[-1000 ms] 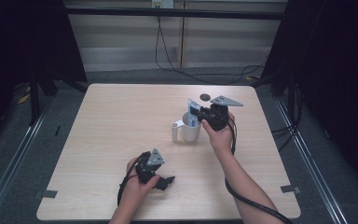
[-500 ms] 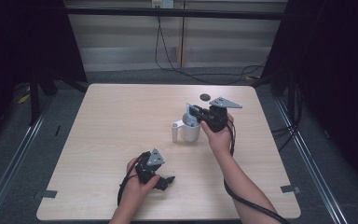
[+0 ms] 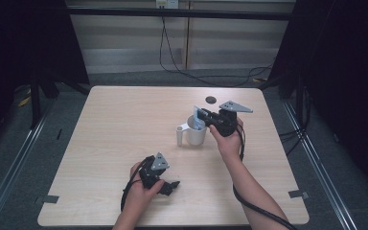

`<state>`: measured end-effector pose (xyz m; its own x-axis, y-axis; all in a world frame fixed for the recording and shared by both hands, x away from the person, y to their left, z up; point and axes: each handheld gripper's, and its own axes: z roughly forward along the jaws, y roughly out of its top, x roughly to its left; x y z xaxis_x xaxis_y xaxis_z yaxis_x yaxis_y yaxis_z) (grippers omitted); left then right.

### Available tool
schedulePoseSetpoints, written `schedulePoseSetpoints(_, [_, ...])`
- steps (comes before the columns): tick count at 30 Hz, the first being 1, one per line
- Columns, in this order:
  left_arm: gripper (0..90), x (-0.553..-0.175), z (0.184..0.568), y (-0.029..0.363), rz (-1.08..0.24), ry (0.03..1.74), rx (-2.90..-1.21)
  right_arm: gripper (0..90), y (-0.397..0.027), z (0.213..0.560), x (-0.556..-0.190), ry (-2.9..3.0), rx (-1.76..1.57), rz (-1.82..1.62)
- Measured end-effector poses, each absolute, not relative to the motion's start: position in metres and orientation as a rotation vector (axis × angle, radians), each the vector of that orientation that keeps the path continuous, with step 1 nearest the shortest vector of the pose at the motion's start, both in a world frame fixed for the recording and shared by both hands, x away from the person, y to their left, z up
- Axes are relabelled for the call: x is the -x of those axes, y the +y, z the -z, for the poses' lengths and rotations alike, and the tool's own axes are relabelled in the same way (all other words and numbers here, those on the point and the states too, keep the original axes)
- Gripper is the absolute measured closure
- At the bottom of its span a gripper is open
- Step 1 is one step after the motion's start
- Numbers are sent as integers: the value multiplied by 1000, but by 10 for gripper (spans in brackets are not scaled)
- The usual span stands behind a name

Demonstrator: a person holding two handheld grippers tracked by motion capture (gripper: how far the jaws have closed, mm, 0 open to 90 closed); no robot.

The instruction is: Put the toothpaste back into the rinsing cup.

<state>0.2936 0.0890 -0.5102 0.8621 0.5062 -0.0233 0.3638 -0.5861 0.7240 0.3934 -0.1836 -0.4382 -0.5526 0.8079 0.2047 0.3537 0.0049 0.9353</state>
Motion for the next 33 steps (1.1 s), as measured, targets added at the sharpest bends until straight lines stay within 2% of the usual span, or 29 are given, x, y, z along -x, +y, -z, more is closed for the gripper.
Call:
schedulePoseSetpoints(8, [105,-294,510,89,-238,627,-2258,662,-182,436,-392,1926,-1161,-1547])
schedulePoseSetpoints(19, [105,-293,510,89,-238,628,-2258,413,-181,434,-392,1967,-1139,-1506])
schedulePoseSetpoints(23, [105,-293,510,89,-238,628,-2258,351,-181,435,-390,1986,-1132,-1496])
schedulePoseSetpoints(33, [105,-293,510,89,-237,626,-2261,248,-188,436,-385,2044,-1164,-1511])
